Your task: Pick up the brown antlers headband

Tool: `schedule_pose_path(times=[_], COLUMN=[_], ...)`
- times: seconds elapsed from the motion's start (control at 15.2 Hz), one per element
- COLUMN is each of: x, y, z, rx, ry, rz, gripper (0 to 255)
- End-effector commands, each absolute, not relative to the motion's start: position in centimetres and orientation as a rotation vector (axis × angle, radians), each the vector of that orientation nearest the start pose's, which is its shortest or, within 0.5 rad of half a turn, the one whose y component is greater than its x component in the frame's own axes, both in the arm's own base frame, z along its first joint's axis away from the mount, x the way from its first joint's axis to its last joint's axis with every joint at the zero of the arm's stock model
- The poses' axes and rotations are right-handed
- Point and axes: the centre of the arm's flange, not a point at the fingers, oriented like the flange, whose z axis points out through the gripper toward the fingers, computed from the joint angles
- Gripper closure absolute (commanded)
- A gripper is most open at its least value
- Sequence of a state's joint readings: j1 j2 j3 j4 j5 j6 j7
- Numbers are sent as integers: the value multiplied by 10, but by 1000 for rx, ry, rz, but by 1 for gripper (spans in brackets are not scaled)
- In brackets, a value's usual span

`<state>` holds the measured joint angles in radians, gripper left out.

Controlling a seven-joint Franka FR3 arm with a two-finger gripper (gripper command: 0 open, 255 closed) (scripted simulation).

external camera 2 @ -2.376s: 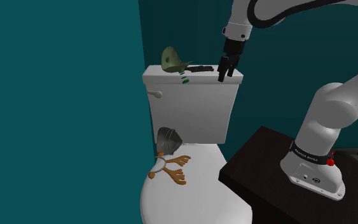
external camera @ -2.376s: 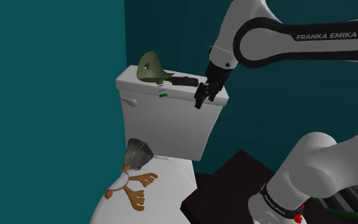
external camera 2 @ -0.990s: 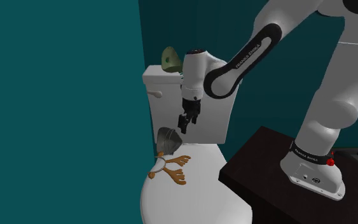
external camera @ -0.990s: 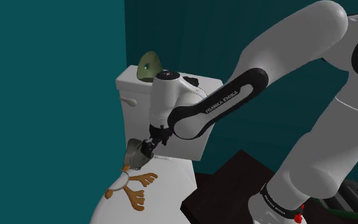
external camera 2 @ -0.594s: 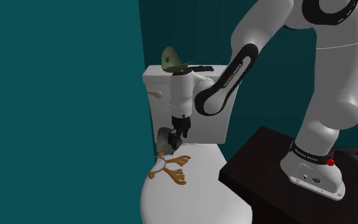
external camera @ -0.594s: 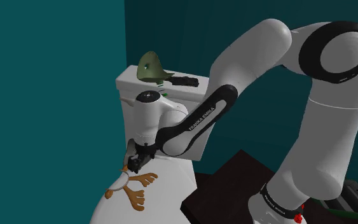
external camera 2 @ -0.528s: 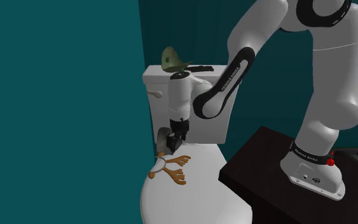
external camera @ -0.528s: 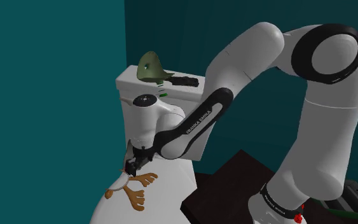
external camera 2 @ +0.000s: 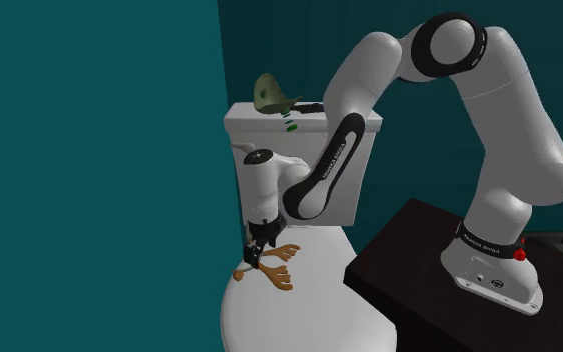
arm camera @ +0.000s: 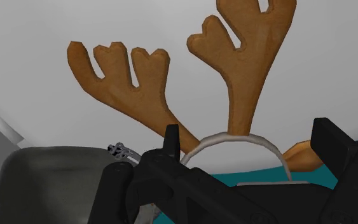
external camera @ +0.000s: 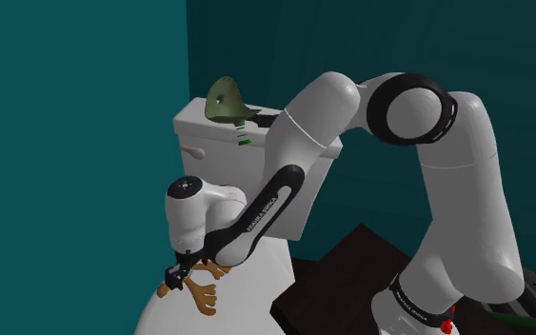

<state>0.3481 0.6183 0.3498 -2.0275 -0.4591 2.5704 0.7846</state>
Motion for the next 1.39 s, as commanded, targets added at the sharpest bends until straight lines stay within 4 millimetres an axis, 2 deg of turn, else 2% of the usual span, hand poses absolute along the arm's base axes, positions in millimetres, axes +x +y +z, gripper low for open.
schedule_pose_path(times=[0.0, 0.4, 0.53, 0.59, 1.12, 1.32], x=[449, 449, 449, 449, 448, 449], y=[393, 393, 393, 393, 393, 393], z=[139, 105, 105, 104, 103, 115], rx=[-3154, -3154, -3154, -3154, -3154, -3154], ry=[-394, -394, -394, -394, -394, -394], rz=[-34, -34, -34, -34, -33, -33], gripper=[0, 0, 0, 255, 255, 255])
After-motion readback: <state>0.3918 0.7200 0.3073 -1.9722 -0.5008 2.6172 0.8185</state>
